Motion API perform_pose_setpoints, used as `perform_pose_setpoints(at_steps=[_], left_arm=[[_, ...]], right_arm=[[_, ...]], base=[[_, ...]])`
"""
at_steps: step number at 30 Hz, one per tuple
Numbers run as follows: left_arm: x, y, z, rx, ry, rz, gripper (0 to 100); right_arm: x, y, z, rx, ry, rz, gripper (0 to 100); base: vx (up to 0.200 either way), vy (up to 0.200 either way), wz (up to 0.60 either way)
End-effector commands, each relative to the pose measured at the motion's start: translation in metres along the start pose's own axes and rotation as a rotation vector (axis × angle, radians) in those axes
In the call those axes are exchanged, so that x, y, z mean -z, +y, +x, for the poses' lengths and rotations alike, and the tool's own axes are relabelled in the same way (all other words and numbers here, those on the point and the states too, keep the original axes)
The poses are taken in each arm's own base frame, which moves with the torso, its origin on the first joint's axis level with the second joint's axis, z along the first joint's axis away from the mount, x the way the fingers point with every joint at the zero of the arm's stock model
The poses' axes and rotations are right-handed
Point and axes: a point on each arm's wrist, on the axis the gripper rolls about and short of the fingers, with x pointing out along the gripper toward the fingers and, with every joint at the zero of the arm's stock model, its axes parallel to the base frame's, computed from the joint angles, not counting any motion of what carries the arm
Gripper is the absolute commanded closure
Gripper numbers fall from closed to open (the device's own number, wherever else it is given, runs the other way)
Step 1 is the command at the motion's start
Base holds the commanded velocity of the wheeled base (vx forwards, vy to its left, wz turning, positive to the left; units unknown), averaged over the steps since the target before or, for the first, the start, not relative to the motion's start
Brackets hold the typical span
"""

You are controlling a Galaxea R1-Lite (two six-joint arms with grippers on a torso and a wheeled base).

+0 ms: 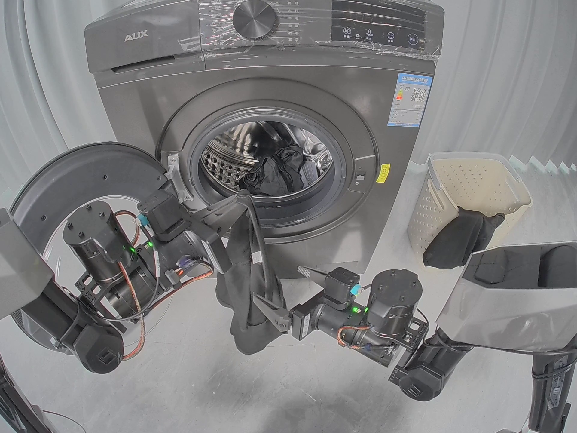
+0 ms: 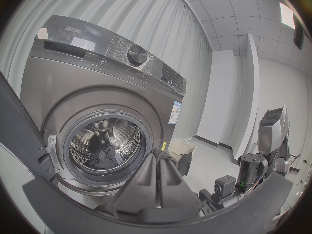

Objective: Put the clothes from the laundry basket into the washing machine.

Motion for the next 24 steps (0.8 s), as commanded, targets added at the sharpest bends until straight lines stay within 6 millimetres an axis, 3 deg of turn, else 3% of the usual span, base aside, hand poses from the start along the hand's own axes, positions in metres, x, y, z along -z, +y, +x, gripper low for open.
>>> perform_pose_setpoints(at_steps=[1, 24], left_arm=[[-0.001, 0.000, 0.003, -0.005, -0.007, 0.001, 100], [-0.020, 0.001, 0.020, -0.044, -0.087, 0.013, 100]], right_arm=[[0.010, -0.002, 0.014, 0.004, 0.000, 0.001, 0], [0.050, -0.046, 0.065, 0.107, -0.039, -0.047, 0]], base=[[0.000, 0.000, 0.00], [0.000, 0.000, 0.00]])
